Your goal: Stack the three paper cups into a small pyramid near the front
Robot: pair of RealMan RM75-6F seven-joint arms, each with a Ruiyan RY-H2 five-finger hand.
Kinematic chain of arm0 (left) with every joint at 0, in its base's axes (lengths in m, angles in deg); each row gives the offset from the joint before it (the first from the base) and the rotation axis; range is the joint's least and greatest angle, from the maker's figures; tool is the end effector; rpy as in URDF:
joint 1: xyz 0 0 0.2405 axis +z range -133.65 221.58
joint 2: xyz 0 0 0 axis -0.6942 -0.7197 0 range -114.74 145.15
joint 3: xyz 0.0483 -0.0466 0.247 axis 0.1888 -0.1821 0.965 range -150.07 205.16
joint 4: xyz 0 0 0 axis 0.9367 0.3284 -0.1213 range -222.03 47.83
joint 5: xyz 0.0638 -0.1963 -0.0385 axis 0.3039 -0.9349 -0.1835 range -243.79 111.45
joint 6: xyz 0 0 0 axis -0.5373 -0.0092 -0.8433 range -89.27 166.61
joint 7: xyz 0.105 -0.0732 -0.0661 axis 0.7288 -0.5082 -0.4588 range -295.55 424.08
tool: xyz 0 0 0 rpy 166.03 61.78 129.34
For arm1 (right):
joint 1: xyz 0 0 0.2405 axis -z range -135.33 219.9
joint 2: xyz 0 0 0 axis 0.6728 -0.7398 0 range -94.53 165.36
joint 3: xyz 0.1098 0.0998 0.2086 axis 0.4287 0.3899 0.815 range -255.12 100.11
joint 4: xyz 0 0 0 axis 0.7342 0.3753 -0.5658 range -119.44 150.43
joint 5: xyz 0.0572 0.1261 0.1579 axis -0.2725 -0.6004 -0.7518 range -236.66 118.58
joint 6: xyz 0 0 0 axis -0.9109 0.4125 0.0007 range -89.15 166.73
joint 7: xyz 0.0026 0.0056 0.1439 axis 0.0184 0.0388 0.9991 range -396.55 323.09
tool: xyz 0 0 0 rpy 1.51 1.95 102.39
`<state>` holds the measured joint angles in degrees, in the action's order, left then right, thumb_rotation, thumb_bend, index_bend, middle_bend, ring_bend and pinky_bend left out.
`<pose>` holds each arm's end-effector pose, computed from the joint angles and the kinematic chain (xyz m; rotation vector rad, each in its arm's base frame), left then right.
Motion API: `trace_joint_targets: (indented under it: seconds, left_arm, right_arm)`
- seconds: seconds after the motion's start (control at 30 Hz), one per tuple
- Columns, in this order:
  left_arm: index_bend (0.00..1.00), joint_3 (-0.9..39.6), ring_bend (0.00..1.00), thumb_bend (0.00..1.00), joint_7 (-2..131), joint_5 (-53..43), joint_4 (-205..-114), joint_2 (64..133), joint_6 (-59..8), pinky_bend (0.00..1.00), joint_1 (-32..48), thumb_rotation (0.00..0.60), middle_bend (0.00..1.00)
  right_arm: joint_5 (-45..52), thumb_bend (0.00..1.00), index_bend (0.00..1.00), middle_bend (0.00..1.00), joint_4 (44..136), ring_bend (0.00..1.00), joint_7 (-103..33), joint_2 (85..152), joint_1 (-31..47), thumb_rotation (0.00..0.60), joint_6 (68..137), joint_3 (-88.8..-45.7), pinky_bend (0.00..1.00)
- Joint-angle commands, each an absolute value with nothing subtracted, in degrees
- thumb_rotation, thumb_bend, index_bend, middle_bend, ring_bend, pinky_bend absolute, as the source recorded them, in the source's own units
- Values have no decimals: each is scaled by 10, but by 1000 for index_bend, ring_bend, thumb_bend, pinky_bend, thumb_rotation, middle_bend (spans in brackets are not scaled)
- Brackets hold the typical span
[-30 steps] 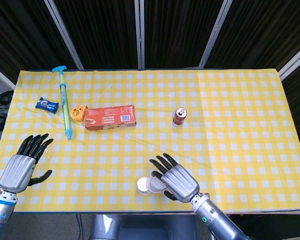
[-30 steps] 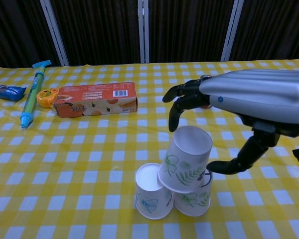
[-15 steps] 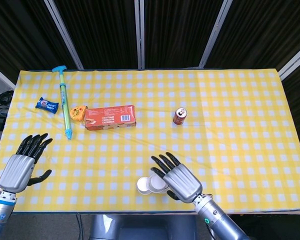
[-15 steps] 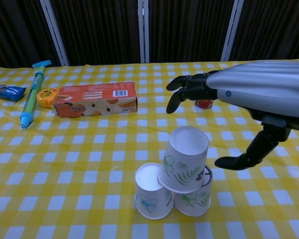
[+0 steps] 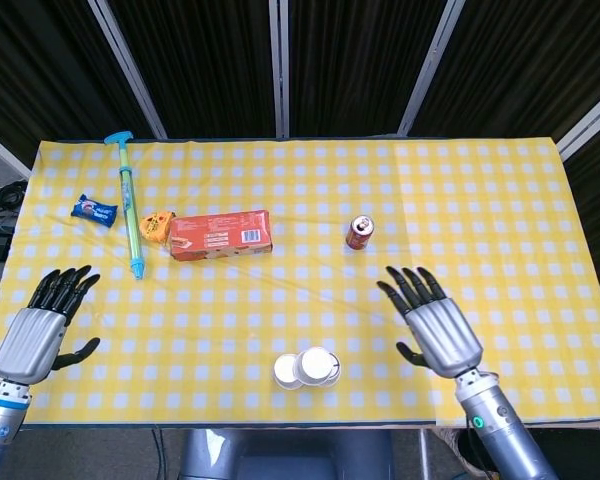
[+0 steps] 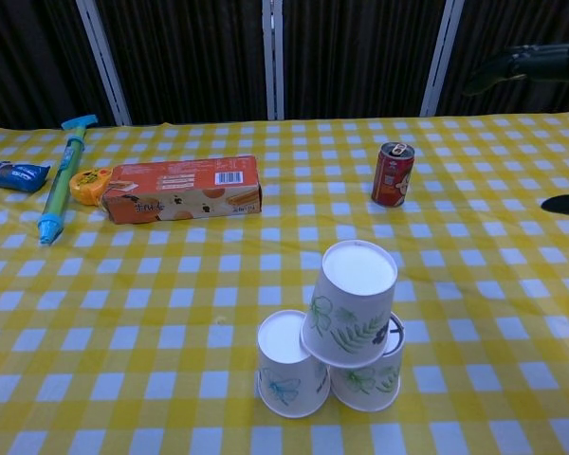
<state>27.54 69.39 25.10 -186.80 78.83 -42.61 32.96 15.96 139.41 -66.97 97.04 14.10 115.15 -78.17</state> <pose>-0.2602 0.1956 0.1312 -1.5976 -0.8911 -0.9849 -0.1476 -0.2295 0.1145 1.7655 -0.8409 0.9483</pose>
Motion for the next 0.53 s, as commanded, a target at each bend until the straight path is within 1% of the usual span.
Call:
trace_joint_targets:
  seconds: [0.03, 0.17, 0.23, 0.4, 0.53]
  left_arm:
    - [19, 274, 0, 256, 703, 248, -1865, 794, -424, 0, 330, 600, 0]
    - [0, 272, 0, 255, 720, 243, -1859, 804, -425, 0, 330, 600, 0]
    - [0, 272, 0, 256, 723, 241, -1856, 808, -423, 0, 330, 600, 0]
    - [0, 271, 0, 255, 729, 236, -1846, 817, -421, 0, 330, 600, 0]
    - [0, 269, 0, 256, 730, 233, -1838, 824, -422, 0, 330, 600, 0]
  right_arm:
    - [191, 149, 54, 0, 1263, 0, -557, 974, 208, 600, 1213, -789, 0]
    - [185, 149, 20, 0, 1166, 0, -480, 1006, 242, 600, 1226, -789, 0]
    - [184, 149, 15, 0, 1139, 0, -459, 1015, 252, 600, 1225, -789, 0]
    - [190, 150, 13, 0, 1098, 0, -432, 1029, 266, 600, 1229, -783, 0]
    - [199, 149, 13, 0, 1085, 0, -418, 1030, 273, 600, 1233, -774, 0]
